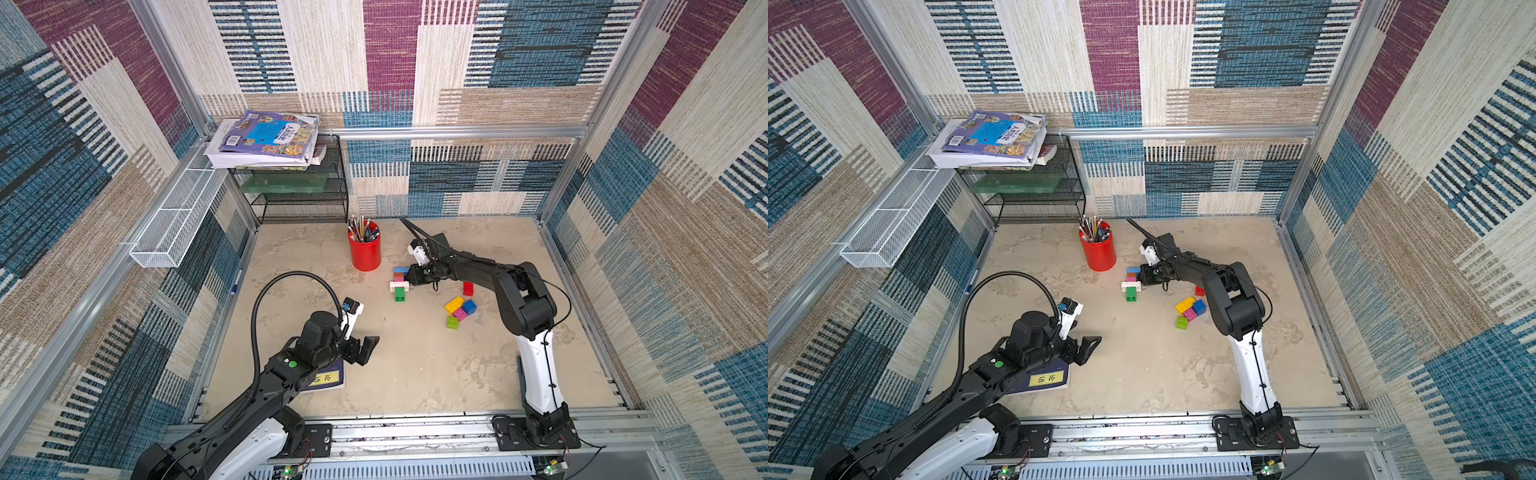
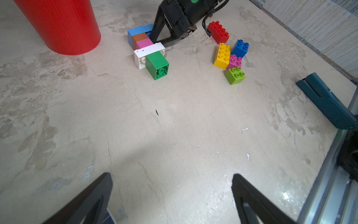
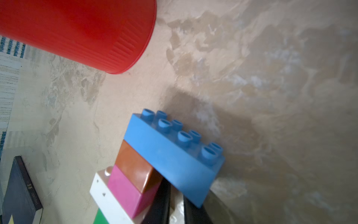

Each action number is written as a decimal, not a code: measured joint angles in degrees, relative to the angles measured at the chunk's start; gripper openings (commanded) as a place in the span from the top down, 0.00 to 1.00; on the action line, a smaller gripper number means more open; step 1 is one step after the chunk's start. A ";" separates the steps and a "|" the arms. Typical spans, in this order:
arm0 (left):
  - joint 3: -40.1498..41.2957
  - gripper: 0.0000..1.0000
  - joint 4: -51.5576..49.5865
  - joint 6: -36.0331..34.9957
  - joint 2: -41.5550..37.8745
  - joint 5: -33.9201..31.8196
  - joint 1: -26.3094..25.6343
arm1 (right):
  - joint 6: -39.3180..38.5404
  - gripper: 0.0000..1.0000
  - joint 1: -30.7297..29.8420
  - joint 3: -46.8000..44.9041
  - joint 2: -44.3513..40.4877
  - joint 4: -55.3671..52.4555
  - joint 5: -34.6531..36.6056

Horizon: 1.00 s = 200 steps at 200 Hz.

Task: Assemble the letter f with lego
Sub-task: Adjust the lego brick at the center of the board.

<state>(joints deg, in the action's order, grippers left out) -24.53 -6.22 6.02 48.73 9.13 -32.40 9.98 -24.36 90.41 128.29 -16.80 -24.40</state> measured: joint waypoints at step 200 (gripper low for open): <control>-9.44 0.01 -2.60 4.20 1.44 3.23 -0.02 | -3.04 0.43 1.51 -19.45 -29.14 -16.96 22.75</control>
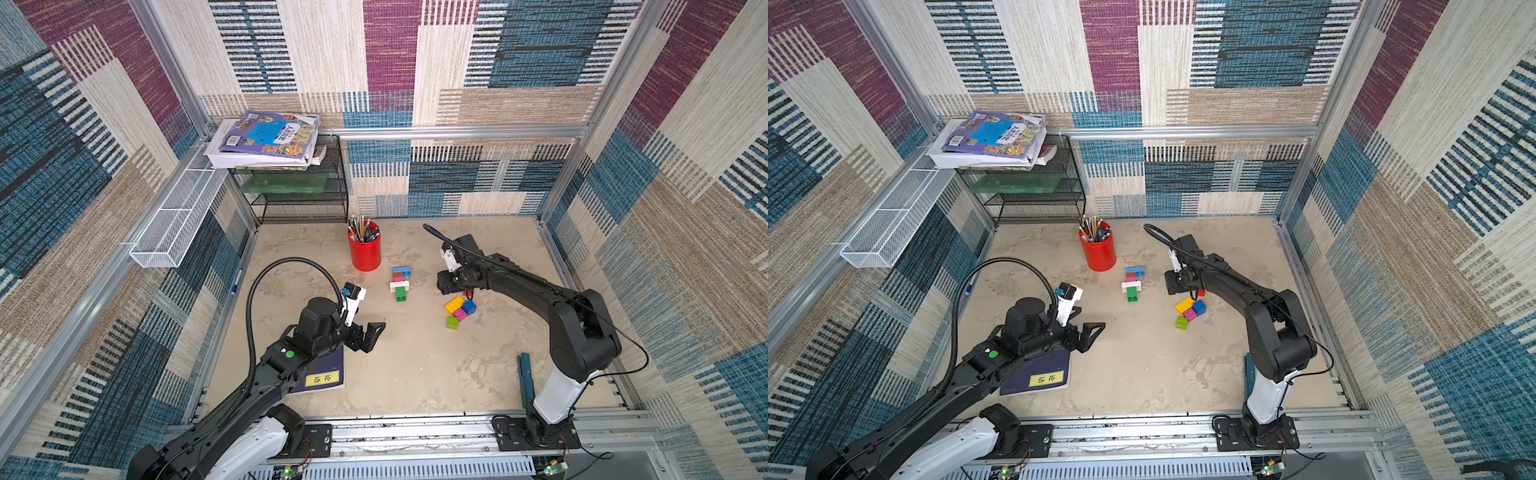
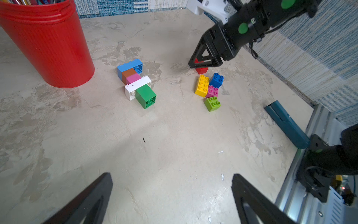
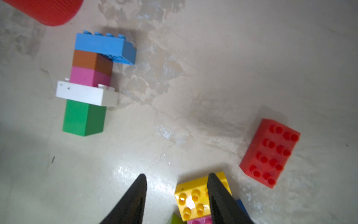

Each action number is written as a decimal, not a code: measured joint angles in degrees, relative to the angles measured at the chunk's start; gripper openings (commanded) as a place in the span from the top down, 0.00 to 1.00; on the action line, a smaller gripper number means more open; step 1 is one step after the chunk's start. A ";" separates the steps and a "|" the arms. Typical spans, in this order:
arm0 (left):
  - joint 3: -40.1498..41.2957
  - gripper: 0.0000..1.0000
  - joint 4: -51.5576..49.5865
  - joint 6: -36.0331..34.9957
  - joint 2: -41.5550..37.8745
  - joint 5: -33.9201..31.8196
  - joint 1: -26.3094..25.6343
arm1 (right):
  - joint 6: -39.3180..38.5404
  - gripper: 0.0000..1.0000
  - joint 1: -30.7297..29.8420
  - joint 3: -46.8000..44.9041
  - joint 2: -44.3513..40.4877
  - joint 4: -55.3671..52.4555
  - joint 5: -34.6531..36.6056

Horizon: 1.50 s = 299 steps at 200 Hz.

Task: Assemble the letter f with lego
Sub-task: Adjust the lego brick at the center of the board, then pick up the lego brick from the center of the board.

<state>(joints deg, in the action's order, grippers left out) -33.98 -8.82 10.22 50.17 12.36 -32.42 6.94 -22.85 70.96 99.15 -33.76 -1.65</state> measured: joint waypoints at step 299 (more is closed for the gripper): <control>0.96 0.01 -2.38 6.51 -1.70 -0.15 -2.19 | -0.83 0.57 5.64 -10.97 -3.39 -1.95 1.73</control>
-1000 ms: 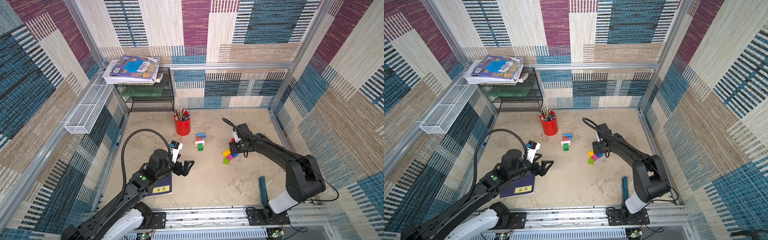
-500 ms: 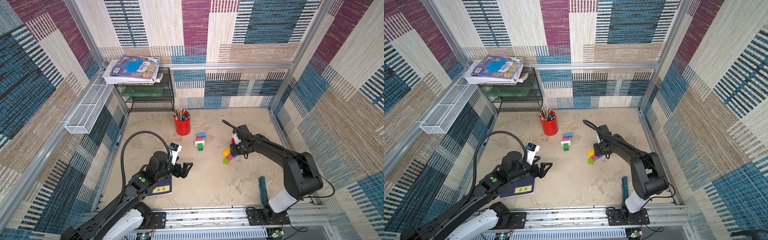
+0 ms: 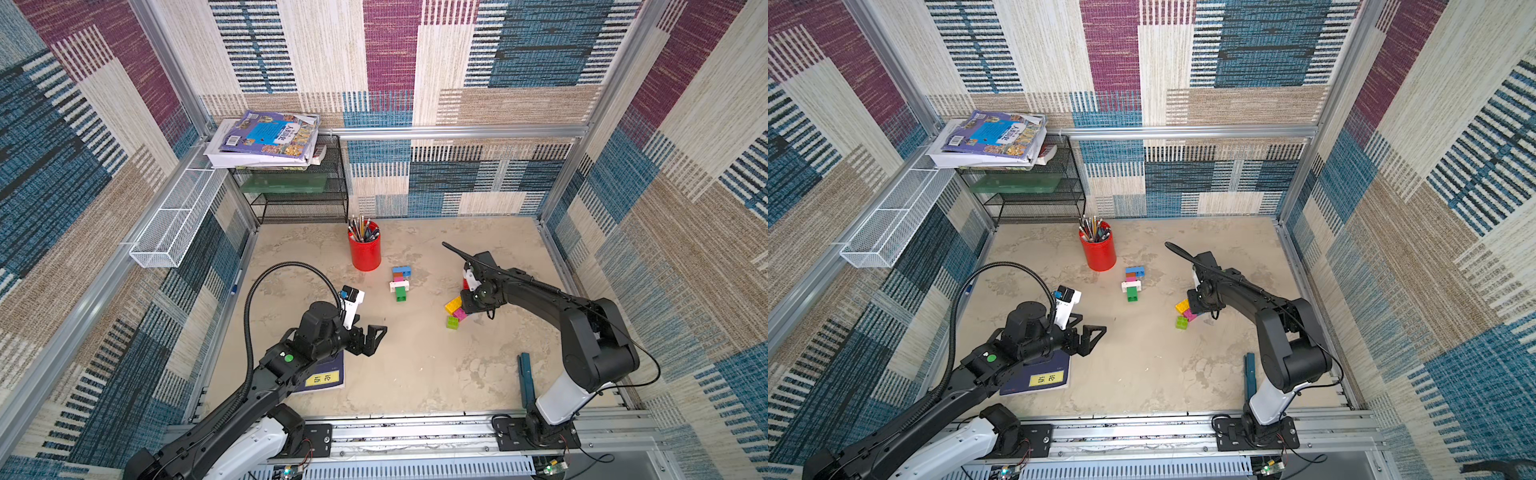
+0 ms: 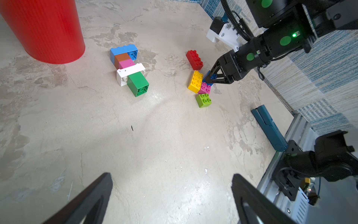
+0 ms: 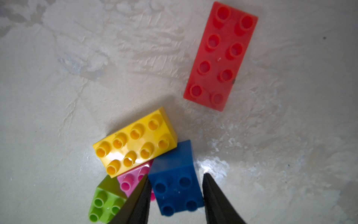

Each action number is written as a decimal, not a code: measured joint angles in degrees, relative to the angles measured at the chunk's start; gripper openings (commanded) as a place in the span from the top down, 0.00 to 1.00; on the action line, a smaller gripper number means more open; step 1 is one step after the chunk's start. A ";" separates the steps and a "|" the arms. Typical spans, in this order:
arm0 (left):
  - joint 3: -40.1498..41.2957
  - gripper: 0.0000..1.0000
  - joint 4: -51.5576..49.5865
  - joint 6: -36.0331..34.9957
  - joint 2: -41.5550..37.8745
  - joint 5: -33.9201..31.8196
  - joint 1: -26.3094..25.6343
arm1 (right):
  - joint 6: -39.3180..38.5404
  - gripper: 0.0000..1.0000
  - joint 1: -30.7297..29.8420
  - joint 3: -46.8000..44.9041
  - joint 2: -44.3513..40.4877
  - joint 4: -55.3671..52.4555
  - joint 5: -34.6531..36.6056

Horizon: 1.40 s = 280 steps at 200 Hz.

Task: Assemble the letter f with lego
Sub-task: Pick up the lego brick from the center of the board, then place the lego brick at the center of the board.

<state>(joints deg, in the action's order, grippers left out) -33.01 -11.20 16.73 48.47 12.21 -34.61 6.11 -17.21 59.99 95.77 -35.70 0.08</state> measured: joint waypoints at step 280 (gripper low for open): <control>3.34 0.01 -5.14 1.36 -10.36 -9.01 -0.02 | -22.29 0.67 -23.58 13.62 9.62 -2.14 -4.20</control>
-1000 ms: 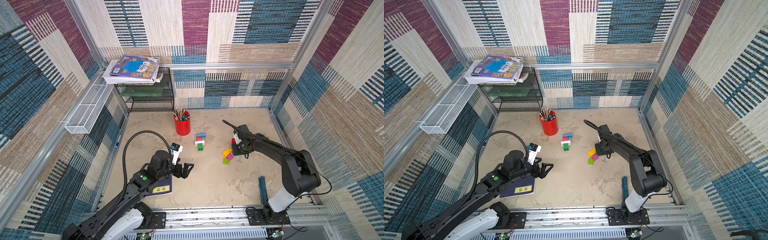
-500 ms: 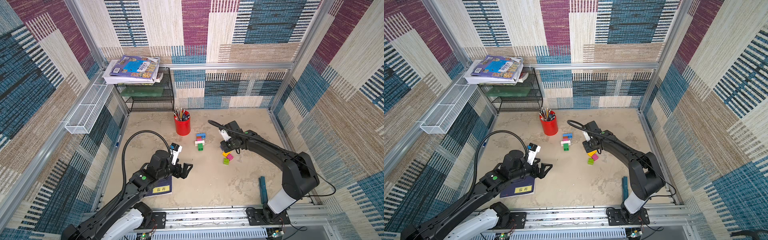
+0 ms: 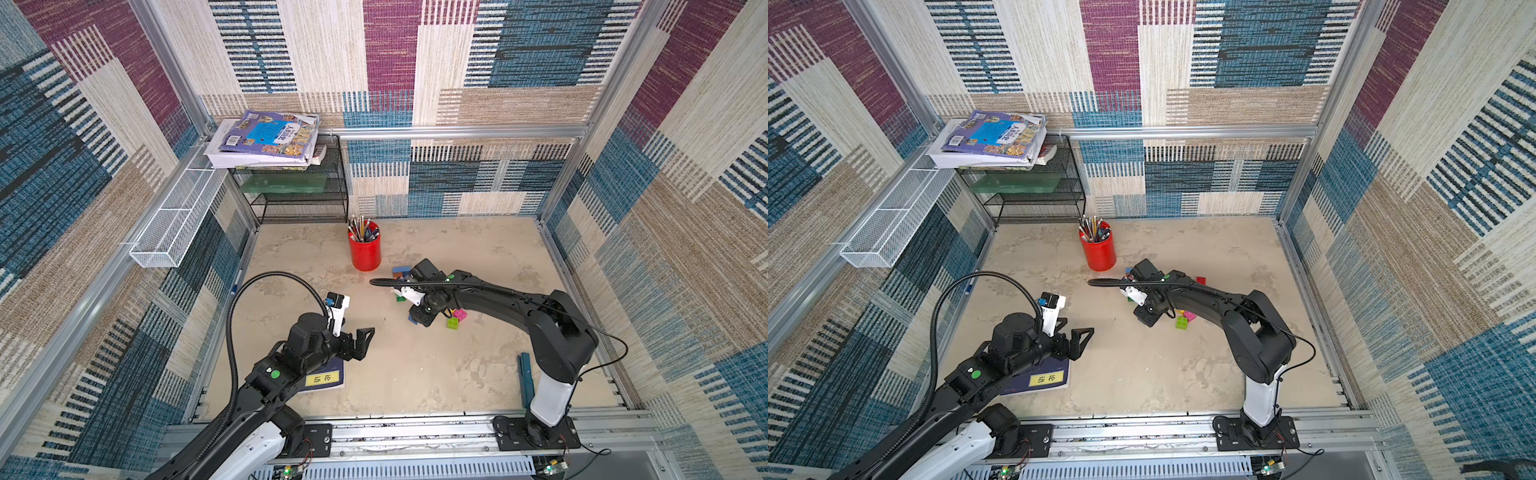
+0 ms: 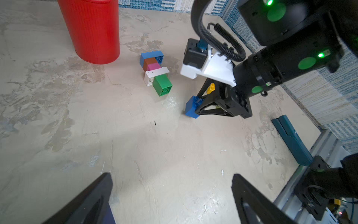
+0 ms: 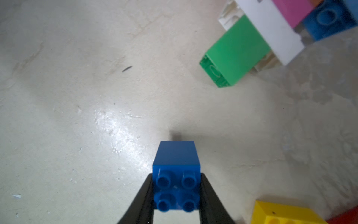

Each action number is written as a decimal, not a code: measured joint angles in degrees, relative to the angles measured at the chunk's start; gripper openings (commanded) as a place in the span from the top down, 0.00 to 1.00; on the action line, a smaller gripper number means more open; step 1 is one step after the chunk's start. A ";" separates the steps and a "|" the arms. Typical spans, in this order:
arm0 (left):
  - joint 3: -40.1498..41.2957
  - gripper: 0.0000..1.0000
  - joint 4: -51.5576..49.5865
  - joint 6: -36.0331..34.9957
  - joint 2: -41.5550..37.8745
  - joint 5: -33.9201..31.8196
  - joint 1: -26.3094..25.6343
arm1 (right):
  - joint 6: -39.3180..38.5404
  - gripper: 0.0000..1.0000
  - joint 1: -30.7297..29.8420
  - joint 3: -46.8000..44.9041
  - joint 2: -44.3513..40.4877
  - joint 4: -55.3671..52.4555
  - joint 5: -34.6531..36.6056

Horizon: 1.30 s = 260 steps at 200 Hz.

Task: Assemble the letter f with lego
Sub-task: Place the lego brick at the center of the board, then pick up the lego brick from the center of the board.

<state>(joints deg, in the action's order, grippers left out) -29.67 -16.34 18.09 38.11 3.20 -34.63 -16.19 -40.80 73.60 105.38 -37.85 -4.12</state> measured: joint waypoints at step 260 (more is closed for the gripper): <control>0.20 0.01 -0.57 0.13 0.28 1.73 0.02 | 18.95 0.39 14.62 2.32 -4.17 0.70 9.99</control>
<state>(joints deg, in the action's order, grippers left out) -29.47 -16.91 18.22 38.39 4.93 -34.61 2.76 -26.17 75.92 101.21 -37.15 5.87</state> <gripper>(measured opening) 0.991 0.595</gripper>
